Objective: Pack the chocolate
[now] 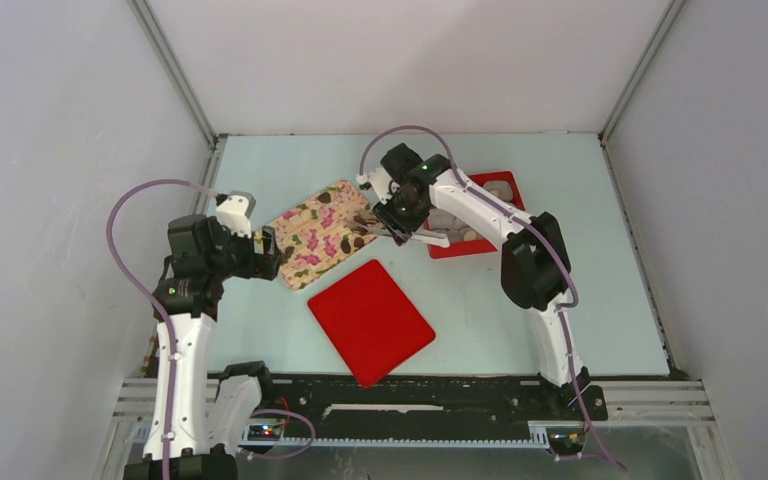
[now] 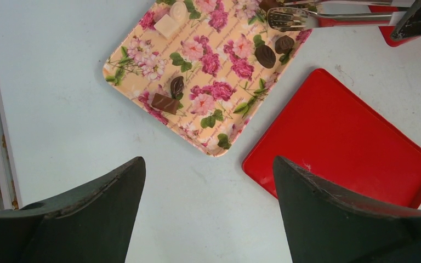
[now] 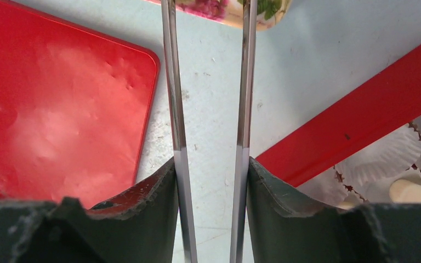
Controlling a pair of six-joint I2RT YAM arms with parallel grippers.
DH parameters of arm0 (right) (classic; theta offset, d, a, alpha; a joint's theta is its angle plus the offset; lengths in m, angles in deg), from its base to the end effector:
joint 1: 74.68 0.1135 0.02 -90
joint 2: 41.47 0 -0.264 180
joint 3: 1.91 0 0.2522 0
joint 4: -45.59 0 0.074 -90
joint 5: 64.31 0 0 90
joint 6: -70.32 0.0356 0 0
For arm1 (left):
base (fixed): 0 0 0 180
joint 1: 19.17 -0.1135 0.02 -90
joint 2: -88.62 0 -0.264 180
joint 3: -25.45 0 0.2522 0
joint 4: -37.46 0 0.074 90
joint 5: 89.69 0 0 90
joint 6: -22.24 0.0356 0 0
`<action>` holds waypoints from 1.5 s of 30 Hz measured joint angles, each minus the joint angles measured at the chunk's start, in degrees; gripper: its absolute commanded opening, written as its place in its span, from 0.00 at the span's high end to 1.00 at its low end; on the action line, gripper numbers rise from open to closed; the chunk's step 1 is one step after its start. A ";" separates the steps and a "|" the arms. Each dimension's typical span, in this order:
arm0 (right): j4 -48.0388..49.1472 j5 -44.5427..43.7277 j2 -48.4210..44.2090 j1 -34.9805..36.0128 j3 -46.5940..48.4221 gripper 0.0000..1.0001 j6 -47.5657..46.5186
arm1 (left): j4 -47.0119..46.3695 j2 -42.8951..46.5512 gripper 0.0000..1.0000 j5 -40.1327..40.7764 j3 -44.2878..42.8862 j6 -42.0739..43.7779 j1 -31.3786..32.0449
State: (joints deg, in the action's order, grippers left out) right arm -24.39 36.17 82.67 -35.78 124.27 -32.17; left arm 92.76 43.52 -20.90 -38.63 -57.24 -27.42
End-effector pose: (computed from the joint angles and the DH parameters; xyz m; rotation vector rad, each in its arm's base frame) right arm 0.3548 0.2946 0.2400 -1.2523 2.4878 0.3726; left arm 0.1587 0.0100 0.3190 0.2467 2.1499 -0.2202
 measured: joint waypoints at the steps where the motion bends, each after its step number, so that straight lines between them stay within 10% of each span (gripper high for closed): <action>1: 0.02 -0.20 -0.24 -0.02 -0.44 0.53 -0.07 | -0.02 0.00 0.10 0.00 0.00 0.00 0.00; 45: 2.69 -6.19 -8.04 1.36 -7.58 0.57 -4.07 | -0.28 -0.02 0.10 -0.07 0.87 0.02 -0.09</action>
State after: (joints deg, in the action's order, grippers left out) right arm -21.70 29.98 74.63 -34.43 116.69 -36.24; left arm 92.48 43.50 -20.97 -37.76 -57.22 -27.51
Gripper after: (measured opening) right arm 0.440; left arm 0.898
